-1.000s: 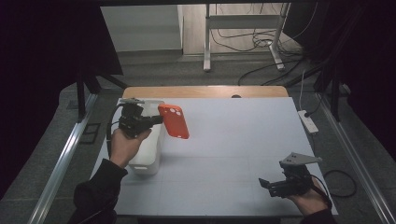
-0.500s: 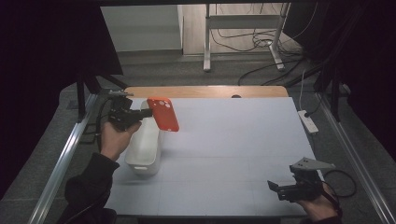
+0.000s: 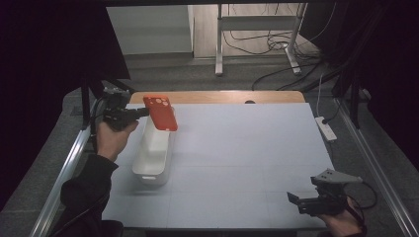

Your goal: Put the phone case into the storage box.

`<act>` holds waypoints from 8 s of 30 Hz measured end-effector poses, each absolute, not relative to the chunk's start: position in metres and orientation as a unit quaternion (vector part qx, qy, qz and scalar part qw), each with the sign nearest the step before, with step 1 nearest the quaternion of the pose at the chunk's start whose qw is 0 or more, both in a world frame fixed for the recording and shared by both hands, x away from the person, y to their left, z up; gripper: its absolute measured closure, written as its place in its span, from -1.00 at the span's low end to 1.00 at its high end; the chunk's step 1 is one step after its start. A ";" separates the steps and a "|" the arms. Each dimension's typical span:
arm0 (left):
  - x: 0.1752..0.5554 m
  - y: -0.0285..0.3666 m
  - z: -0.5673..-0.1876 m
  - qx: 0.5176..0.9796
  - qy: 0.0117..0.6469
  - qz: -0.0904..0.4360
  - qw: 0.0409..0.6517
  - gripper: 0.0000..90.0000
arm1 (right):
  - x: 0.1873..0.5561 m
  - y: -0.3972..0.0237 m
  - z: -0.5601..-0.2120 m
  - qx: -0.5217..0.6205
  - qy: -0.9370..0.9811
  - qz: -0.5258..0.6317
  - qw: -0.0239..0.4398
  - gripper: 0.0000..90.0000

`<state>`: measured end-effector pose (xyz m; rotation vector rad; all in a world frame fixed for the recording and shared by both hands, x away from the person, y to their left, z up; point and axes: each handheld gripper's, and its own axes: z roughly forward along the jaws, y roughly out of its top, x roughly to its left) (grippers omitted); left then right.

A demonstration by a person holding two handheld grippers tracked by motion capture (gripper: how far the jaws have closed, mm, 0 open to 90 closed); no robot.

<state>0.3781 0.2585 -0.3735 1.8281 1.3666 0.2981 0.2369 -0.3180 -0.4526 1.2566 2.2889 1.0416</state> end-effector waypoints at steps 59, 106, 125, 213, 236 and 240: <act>0.444 0.267 -0.425 0.719 0.585 0.125 0.354 0.99 | 0.239 -0.315 -0.455 0.433 0.816 0.351 0.150 -0.96; 0.462 0.252 -0.452 0.723 0.592 0.159 0.318 0.80 | 0.240 -0.315 -0.455 0.433 0.819 0.348 0.146 -0.96; 0.454 0.256 -0.444 0.725 0.572 0.167 0.346 0.08 | 0.240 -0.314 -0.455 0.429 0.822 0.345 0.145 -0.96; 0.342 0.227 -0.439 0.763 0.454 0.143 0.438 -1.00 | 0.238 -0.312 -0.455 0.423 0.826 0.342 0.148 -0.98; 0.312 0.224 -0.445 0.769 0.446 0.144 0.435 -1.00 | 0.238 -0.312 -0.455 0.420 0.827 0.343 0.149 -0.98; 0.307 0.223 -0.445 0.770 0.442 0.143 0.438 -0.99 | 0.238 -0.312 -0.454 0.421 0.826 0.344 0.149 -0.98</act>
